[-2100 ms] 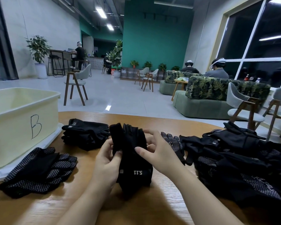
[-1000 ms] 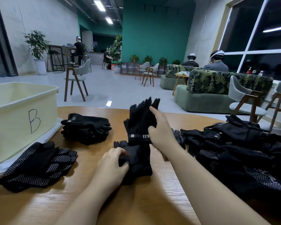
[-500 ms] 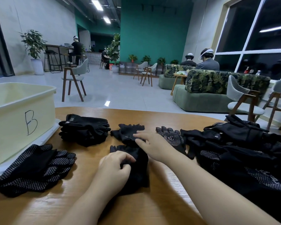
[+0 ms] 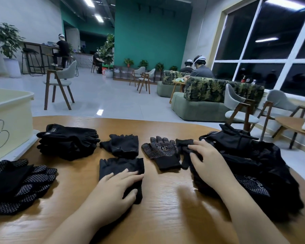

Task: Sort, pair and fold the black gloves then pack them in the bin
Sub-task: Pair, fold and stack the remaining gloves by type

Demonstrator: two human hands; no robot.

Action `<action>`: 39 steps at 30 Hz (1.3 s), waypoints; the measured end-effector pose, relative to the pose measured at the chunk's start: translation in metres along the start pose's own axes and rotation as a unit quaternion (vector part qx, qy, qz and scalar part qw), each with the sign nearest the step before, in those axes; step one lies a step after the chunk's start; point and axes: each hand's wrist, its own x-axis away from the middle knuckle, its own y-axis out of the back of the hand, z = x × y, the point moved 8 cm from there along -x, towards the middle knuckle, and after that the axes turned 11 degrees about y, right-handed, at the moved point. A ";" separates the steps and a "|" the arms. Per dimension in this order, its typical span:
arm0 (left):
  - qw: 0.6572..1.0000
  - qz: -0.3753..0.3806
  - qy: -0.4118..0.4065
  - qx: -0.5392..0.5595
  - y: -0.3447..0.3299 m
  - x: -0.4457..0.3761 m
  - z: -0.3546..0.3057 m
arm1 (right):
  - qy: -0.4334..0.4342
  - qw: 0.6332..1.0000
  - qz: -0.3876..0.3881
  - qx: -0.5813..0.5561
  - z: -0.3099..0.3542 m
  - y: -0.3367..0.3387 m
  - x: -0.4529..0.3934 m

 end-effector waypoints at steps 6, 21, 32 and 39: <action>0.999 -0.001 0.017 -0.039 -0.004 -0.001 -0.001 | -0.109 0.991 0.032 0.072 -0.064 0.020 0.000; 1.000 0.003 0.008 -0.012 -0.006 -0.001 0.000 | -0.032 0.992 0.011 0.119 -0.054 0.015 -0.028; 0.965 -0.210 -0.077 0.138 0.034 0.010 -0.008 | 0.163 0.966 -0.194 -0.060 0.061 0.011 -0.005; 0.933 -0.229 -0.096 0.261 0.040 0.015 -0.008 | 0.293 0.934 -0.191 -0.076 0.131 -0.017 0.021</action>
